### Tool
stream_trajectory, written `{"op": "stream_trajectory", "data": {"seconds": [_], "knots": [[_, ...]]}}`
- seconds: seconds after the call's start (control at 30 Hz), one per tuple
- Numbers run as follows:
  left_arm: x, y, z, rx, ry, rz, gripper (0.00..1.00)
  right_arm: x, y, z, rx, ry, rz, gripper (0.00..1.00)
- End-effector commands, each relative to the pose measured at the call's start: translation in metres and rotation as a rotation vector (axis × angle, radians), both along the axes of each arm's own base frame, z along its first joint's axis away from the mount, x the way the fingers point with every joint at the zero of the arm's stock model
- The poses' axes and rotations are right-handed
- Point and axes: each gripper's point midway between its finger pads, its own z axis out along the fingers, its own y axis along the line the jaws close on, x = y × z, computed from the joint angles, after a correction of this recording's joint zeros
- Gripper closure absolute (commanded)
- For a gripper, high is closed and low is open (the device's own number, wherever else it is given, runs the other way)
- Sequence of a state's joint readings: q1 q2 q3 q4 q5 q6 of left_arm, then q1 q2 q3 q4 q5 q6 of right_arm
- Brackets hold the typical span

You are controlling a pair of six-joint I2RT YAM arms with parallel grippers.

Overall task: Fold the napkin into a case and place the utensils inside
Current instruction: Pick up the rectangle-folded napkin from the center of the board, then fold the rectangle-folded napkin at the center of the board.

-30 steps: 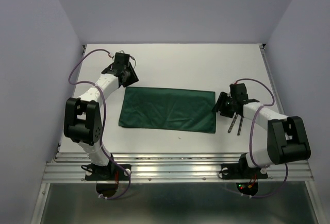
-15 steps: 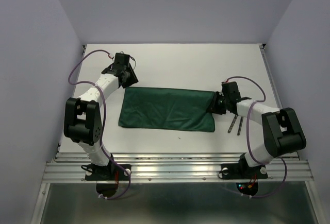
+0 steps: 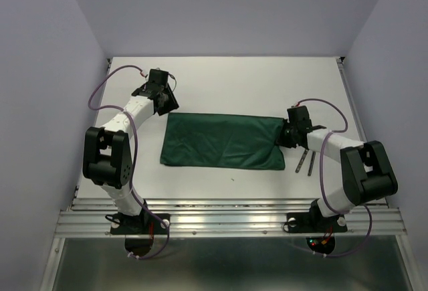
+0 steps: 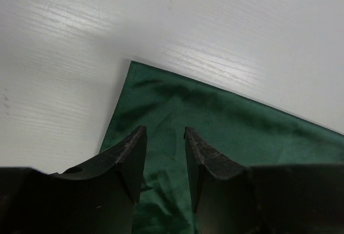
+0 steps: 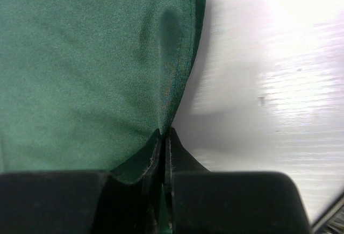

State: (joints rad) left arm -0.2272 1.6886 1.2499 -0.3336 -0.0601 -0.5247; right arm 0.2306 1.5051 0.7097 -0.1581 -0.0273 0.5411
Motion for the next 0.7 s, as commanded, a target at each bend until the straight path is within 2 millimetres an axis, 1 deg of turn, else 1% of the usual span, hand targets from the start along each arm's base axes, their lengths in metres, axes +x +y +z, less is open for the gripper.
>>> {"op": "stream_trajectory", "data": {"seconds": [0.0,0.17,0.23,0.27,0.37,0.4,0.47,0.5,0.53,0.57,0.67], "knots": [[0.004,0.003,0.006,0.002,-0.014,0.000,0.54,0.017,-0.017,0.021,-0.107,-0.068,-0.036,0.99],[0.000,0.004,-0.003,-0.032,0.004,0.005,0.54,0.031,-0.018,0.037,-0.133,-0.102,-0.024,0.99],[-0.002,0.004,-0.010,-0.050,0.017,0.009,0.54,0.035,-0.019,0.040,-0.144,-0.107,-0.024,0.99],[-0.002,0.001,-0.010,-0.078,0.018,-0.002,0.54,0.040,-0.019,0.045,-0.151,-0.122,-0.019,0.99],[-0.004,0.006,-0.018,-0.090,0.038,0.013,0.54,0.048,-0.022,0.045,-0.163,-0.123,-0.016,0.99],[-0.005,0.007,-0.022,-0.091,0.046,0.019,0.54,0.054,-0.020,0.047,-0.166,-0.127,-0.009,0.99],[-0.006,0.011,-0.026,-0.094,0.057,0.027,0.54,0.059,-0.019,0.049,-0.166,-0.125,-0.005,0.99],[-0.007,0.014,-0.030,-0.096,0.067,0.036,0.54,0.065,-0.015,0.055,-0.155,-0.134,0.008,0.99],[-0.007,0.015,-0.032,-0.098,0.074,0.044,0.54,0.068,-0.012,0.059,-0.146,-0.144,0.013,0.99],[-0.008,0.016,-0.035,-0.099,0.080,0.048,0.54,0.069,-0.011,0.058,-0.143,-0.134,0.023,0.99],[-0.010,0.015,-0.045,-0.121,0.095,0.066,0.54,0.076,0.000,0.068,-0.099,-0.154,0.049,0.98]]}}
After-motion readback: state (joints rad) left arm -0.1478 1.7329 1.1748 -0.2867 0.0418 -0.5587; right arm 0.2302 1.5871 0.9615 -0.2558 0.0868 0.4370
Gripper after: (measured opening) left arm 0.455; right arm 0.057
